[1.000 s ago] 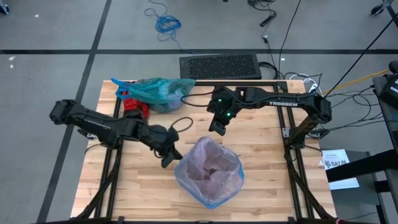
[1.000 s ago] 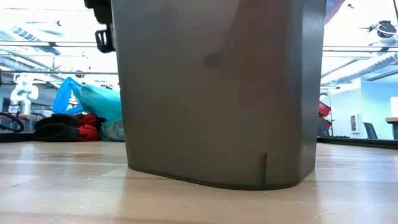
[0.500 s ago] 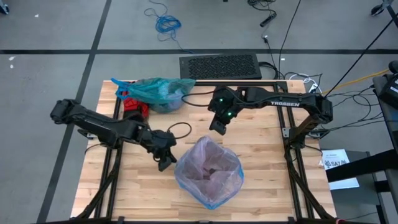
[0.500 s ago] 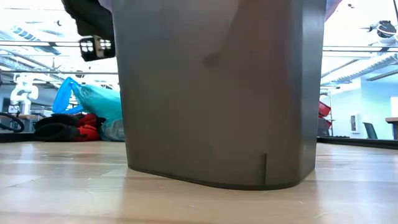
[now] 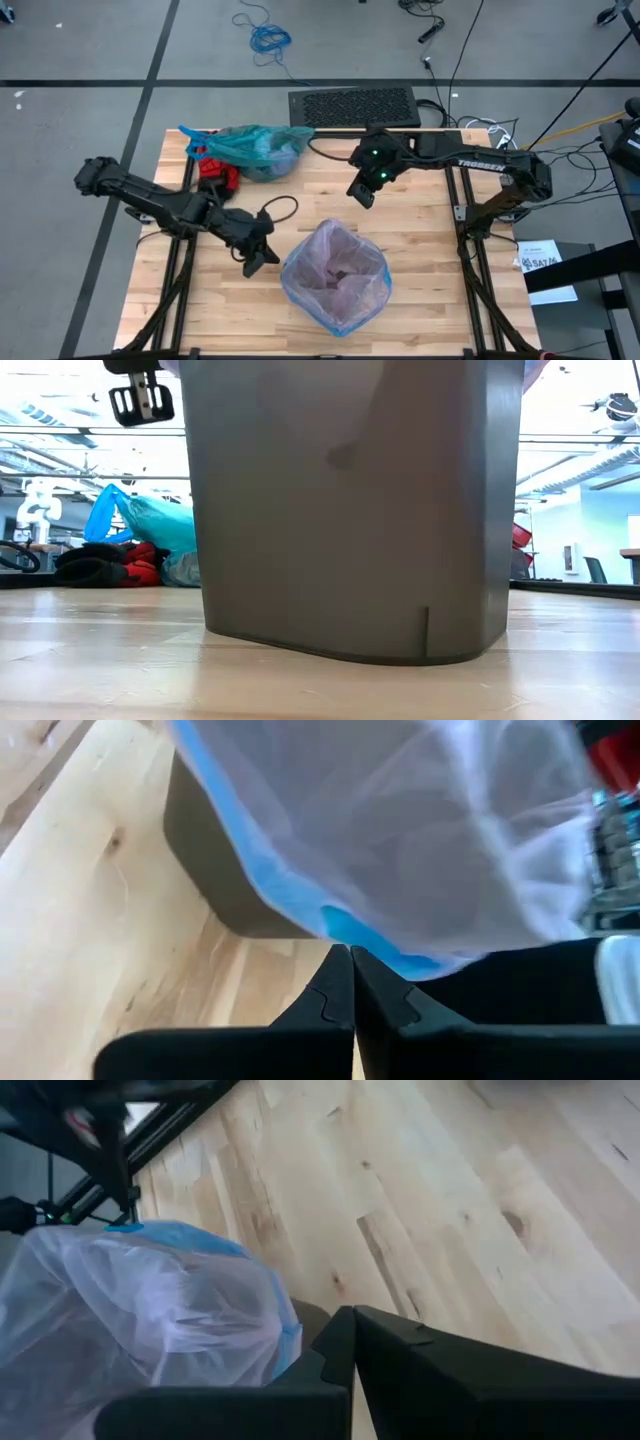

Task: Place trash/remove bag and relplace
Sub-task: Insert the new pink trash bag into the black trash bin

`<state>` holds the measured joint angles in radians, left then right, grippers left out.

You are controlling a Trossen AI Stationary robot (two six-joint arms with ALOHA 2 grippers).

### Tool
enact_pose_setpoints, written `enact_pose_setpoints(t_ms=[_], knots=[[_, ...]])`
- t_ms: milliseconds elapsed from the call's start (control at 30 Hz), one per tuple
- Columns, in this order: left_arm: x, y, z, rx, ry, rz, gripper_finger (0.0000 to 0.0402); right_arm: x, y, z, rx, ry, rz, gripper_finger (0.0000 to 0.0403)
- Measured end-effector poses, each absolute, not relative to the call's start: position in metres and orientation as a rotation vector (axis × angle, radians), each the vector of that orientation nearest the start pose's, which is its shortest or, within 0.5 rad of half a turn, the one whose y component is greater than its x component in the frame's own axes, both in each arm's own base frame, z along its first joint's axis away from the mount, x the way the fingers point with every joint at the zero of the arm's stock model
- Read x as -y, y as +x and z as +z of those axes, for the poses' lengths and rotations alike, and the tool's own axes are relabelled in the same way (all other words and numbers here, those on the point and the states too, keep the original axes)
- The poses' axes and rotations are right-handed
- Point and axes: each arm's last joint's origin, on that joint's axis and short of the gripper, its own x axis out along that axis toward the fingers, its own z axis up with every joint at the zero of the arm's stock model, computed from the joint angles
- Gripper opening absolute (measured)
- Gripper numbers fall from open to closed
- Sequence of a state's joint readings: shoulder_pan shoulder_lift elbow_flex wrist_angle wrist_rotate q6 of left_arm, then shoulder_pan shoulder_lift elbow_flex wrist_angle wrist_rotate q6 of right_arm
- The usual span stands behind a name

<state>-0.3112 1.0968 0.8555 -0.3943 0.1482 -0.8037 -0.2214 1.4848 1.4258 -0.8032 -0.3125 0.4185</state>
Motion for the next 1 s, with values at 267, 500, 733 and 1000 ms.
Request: enact_pose_setpoints(t_ms=[267,500,733,1000], knots=[[0.081,0.233,0.258,-0.881,-0.643,-0.169,0.0,0.023,0.284,0.353,-0.903,0.728,-0.08,0.0],[0.082,0.234,0.256,-0.893,-0.622,-0.184,0.0,-0.065,0.239,0.375,-0.884,0.855,-0.221,0.0],[0.079,0.234,0.256,-0.889,-0.628,-0.175,0.0,-0.137,0.215,0.378,-0.612,1.032,-0.395,0.0],[0.067,0.238,0.257,-0.878,-0.639,-0.158,0.0,-0.18,0.214,0.339,-0.742,1.051,-0.545,0.0]])
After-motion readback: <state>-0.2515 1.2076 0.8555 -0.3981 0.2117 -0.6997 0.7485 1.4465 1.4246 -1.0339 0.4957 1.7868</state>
